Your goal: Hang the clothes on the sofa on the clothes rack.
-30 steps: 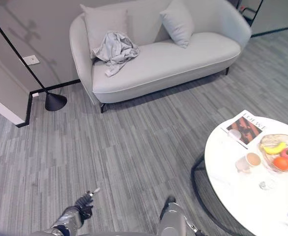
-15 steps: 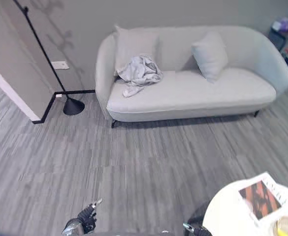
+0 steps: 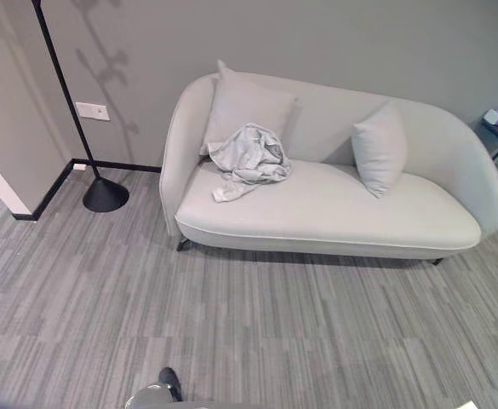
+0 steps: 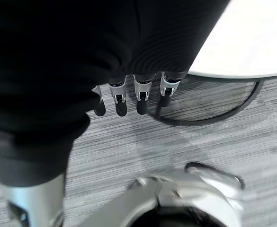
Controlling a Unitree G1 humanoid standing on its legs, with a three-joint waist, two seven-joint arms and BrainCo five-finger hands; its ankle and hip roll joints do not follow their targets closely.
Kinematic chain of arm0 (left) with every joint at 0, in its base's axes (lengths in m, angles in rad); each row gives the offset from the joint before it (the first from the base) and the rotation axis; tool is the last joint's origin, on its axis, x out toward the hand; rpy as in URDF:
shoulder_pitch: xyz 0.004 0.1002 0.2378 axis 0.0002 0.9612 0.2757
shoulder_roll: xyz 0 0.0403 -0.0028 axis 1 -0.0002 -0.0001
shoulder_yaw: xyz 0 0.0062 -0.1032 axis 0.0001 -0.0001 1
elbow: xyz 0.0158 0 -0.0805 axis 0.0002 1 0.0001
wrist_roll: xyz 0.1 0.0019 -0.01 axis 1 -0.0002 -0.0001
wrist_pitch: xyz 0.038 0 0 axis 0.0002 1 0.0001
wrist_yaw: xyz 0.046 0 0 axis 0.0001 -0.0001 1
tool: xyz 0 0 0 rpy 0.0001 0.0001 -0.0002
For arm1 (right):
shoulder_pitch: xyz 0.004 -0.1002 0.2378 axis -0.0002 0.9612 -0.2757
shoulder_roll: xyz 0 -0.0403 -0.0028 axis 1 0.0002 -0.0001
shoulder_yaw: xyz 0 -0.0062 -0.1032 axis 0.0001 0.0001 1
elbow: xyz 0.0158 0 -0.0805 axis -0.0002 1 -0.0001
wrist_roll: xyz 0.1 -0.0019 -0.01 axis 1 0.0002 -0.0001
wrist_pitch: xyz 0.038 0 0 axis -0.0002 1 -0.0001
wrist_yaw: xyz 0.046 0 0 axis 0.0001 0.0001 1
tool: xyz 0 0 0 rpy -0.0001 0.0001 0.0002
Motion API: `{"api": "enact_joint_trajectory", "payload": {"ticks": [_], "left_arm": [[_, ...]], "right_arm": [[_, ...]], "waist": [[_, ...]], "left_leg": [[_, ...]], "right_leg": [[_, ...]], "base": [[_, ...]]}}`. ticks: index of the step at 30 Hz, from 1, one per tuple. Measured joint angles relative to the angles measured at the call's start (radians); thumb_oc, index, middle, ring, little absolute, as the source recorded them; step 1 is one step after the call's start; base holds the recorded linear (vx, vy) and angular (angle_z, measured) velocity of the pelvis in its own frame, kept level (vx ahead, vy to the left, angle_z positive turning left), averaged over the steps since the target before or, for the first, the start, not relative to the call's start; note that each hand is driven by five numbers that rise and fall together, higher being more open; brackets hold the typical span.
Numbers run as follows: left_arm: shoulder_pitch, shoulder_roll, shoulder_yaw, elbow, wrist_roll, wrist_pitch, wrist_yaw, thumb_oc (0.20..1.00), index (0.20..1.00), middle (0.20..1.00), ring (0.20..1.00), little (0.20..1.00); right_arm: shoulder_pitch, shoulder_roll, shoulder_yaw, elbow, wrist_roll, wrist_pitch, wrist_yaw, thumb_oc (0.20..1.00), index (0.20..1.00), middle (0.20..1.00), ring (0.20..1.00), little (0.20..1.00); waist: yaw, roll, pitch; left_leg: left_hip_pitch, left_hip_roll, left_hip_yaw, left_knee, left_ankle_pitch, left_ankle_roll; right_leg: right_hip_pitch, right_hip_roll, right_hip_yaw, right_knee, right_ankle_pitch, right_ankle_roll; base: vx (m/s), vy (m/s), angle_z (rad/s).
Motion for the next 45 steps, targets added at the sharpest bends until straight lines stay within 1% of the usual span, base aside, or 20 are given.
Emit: {"api": "enact_joint_trajectory", "payload": {"ticks": [1,2,3,5,6,7,10,12,13,17,19,21,25,27,29,30,35,39,42,45], "left_arm": [[0.002,-0.002,-0.025,-0.021,-0.011,-0.001,0.001,1.000,1.000,1.000,1.000,1.000],[-0.029,-0.003,-0.113,-0.078,-0.019,-0.008,0.005,1.000,1.000,1.000,1.000,1.000],[-0.024,-0.001,-0.143,-0.091,-0.015,-0.018,0.002,1.000,1.000,1.000,1.000,1.000],[-0.079,-0.013,-0.168,-0.117,-0.016,-0.033,0.011,1.000,1.000,1.000,1.000,1.000],[-0.090,-0.016,-0.236,-0.168,-0.015,-0.041,0.009,1.000,1.000,1.000,1.000,1.000],[-0.086,-0.021,-0.236,-0.172,-0.015,-0.046,0.008,1.000,1.000,1.000,1.000,1.000],[-0.123,-0.053,-0.225,-0.169,-0.015,-0.056,0.007,1.000,1.000,1.000,1.000,1.000],[-0.108,-0.065,-0.209,-0.162,-0.016,-0.055,0.007,1.000,1.000,1.000,1.000,1.000],[-0.089,-0.072,-0.210,-0.154,-0.016,-0.052,0.007,1.000,1.000,1.000,1.000,1.000],[-0.049,-0.158,-0.178,-0.121,-0.015,-0.047,0.007,1.000,1.000,1.000,1.000,1.000],[-0.050,-0.164,-0.175,-0.114,-0.015,-0.048,0.008,1.000,1.000,1.000,1.000,1.000],[-0.057,-0.147,-0.175,-0.124,-0.016,-0.055,0.014,1.000,1.000,1.000,1.000,1.000],[-0.052,-0.109,-0.174,-0.133,-0.040,-0.058,0.047,1.000,1.000,1.000,1.000,1.000],[-0.050,-0.106,-0.171,-0.145,-0.059,-0.063,0.048,1.000,1.000,1.000,1.000,1.000],[-0.045,-0.123,-0.184,-0.202,-0.058,-0.069,0.044,1.000,1.000,1.000,1.000,1.000],[-0.044,-0.135,-0.191,-0.213,-0.055,-0.068,0.038,1.000,1.000,1.000,1.000,1.000],[-0.008,-0.150,-0.178,-0.171,-0.054,-0.061,0.028,1.000,1.000,1.000,1.000,1.000],[0.037,-0.103,-0.135,-0.109,0.015,-0.051,0.036,1.000,1.000,1.000,1.000,1.000],[0.052,-0.096,-0.141,-0.123,0.035,-0.051,0.036,1.000,1.000,1.000,1.000,1.000],[0.056,-0.108,-0.191,-0.132,0.038,-0.051,0.031,1.000,1.000,1.000,1.000,1.000]], "right_arm": [[0.004,-0.014,-0.001,-0.010,0.007,-0.001,0.000,1.000,1.000,1.000,1.000,1.000],[0.000,-0.045,-0.002,-0.053,0.007,-0.004,-0.011,1.000,1.000,1.000,1.000,1.000],[-0.021,-0.059,0.006,-0.069,0.007,-0.007,-0.022,1.000,1.000,1.000,1.000,1.000],[-0.036,-0.074,0.008,-0.103,0.007,-0.010,-0.037,1.000,1.000,1.000,1.000,1.000],[-0.070,-0.086,0.015,-0.141,-0.004,-0.005,-0.052,1.000,1.000,1.000,1.000,1.000],[-0.072,-0.087,0.017,-0.157,-0.014,-0.008,-0.056,1.000,1.000,1.000,1.000,1.000],[-0.074,-0.089,0.040,-0.196,-0.016,-0.007,-0.075,1.000,1.000,1.000,1.000,1.000],[-0.058,-0.093,0.041,-0.216,-0.033,-0.006,-0.095,1.000,1.000,1.000,1.000,1.000],[-0.059,-0.097,0.038,-0.215,-0.033,-0.006,-0.106,1.000,1.000,1.000,1.000,1.000],[-0.025,-0.161,0.006,-0.256,-0.058,-0.001,-0.135,1.000,1.000,1.000,1.000,1.000],[-0.015,-0.178,0.019,-0.267,-0.094,0.002,-0.143,1.000,1.000,1.000,1.000,1.000],[0.005,-0.173,0.033,-0.298,-0.154,0.004,-0.162,1.000,1.000,1.000,1.000,1.000],[-0.019,-0.182,0.029,-0.509,-0.246,0.002,-0.224,1.000,1.000,1.000,1.000,1.000],[-0.047,-0.182,0.030,-0.506,-0.274,0.001,-0.269,1.000,1.000,1.000,1.000,1.000],[-0.046,-0.226,0.039,-0.559,-0.296,0.014,-0.299,1.000,1.000,1.000,1.000,1.000],[-0.033,-0.274,0.032,-0.647,-0.325,0.012,-0.305,1.000,1.000,1.000,1.000,1.000],[-0.011,-0.324,0.004,-0.771,-0.427,0.009,-0.390,1.000,1.000,1.000,1.000,1.000],[-0.024,-0.304,-0.034,-0.782,-0.444,0.017,-0.411,1.000,1.000,1.000,1.000,1.000],[-0.112,-0.299,-0.039,-0.702,-0.435,0.017,-0.425,1.000,1.000,1.000,1.000,1.000],[-0.213,-0.291,-0.061,-0.633,-0.404,0.002,-0.463,1.000,1.000,1.000,1.000,1.000]], "waist": [[-0.005,0.018,0.002],[-0.012,0.053,0.008],[-0.019,0.073,0.004],[-0.034,0.119,0.006],[-0.061,0.151,0.009],[-0.073,0.160,0.007],[-0.106,0.147,0.007],[-0.117,0.121,0.010],[-0.114,0.118,0.009],[-0.108,0.188,0.029],[-0.123,0.182,0.031],[-0.118,0.156,0.037],[-0.110,0.094,0.050],[-0.109,0.061,0.054],[-0.099,0.059,0.044],[-0.096,0.102,0.039],[-0.120,0.155,0.003],[-0.105,0.176,-0.015],[-0.070,0.212,-0.016],[-0.058,0.212,-0.011]], "left_leg": [[0.032,-0.011,-0.011,-0.037,0.007,0.007],[0.104,-0.051,-0.017,-0.102,-0.020,0.019],[0.126,-0.061,-0.006,-0.130,-0.004,0.028],[0.180,-0.065,-0.018,-0.151,-0.040,0.027],[0.211,-0.055,-0.024,-0.156,-0.065,0.009],[0.217,-0.050,-0.028,-0.155,-0.058,-0.002],[0.236,-0.028,-0.075,-0.149,-0.068,-0.033],[0.250,-0.015,-0.109,-0.149,-0.086,-0.075],[0.263,0.007,-0.104,-0.143,-0.085,-0.085],[0.265,0.075,-0.054,-0.073,-0.063,-0.128],[0.274,0.077,-0.054,-0.037,-0.017,-0.174],[0.269,0.097,-0.083,0.009,-0.009,-0.176],[0.135,0.193,-0.141,0.233,0.057,-0.219],[0.128,0.231,-0.091,0.257,0.089,-0.236],[0.115,0.240,-0.028,0.165,0.081,-0.227],[0.094,0.237,-0.058,0.089,0.098,-0.239],[0.095,0.192,-0.045,-0.083,0.107,-0.207],[0.124,0.112,-0.039,-0.149,0.058,-0.137],[0.124,0.079,-0.042,-0.150,0.023,-0.109],[0.138,0.031,-0.040,-0.141,-0.022,-0.093]], "right_leg": [[-0.040,-0.033,0.010,0.093,0.051,0.016],[-0.172,-0.112,0.052,0.308,0.006,0.039],[-0.242,-0.140,0.054,0.375,-0.053,0.030],[-0.366,-0.140,0.051,0.342,-0.131,0.007],[-0.451,-0.099,0.023,0.155,-0.190,-0.037],[-0.462,-0.079,0.014,0.059,-0.186,-0.043],[-0.519,-0.024,-0.032,-0.259,-0.058,-0.027],[-0.510,-0.040,-0.034,-0.439,0.134,-0.010],[-0.476,-0.004,-0.058,-0.471,0.189,-0.086],[-0.426,0.007,-0.093,-0.369,0.076,-0.142],[-0.390,-0.030,-0.080,-0.281,-0.011,-0.109],[-0.370,-0.041,-0.076,-0.240,-0.063,-0.099],[-0.331,0.003,-0.105,-0.308,-0.082,-0.119],[-0.272,0.034,-0.151,-0.391,-0.067,-0.140],[-0.252,0.074,-0.176,-0.439,-0.061,-0.148],[-0.256,0.107,-0.190,-0.445,-0.058,-0.152],[-0.254,0.127,-0.220,-0.457,-0.051,-0.126],[-0.245,0.075,-0.217,-0.462,-0.034,-0.079],[-0.234,0.040,-0.218,-0.465,-0.021,-0.048],[-0.241,-0.019,-0.219,-0.385,-0.031,-0.022]], "base": [[0.37,0.221,0.16],[0.20,0.113,0.06],[0.17,0.030,0.08],[0.36,-0.122,0.06],[0.32,-0.241,0.11],[0.29,-0.346,0.54],[0.34,-0.336,0.64],[0.29,-0.223,0.53],[0.40,-0.281,0.26],[0.37,-0.285,0.45],[0.35,-0.421,0.88],[0.17,-0.317,0.62],[0.12,-0.287,0.14],[0.06,-0.094,0.37],[0.06,-0.034,0.38],[0.09,0.003,0.09],[0.11,0.058,0.16],[0.17,0.093,0.21],[0.13,0.076,0.12],[0.12,0.246,0.13]]}}
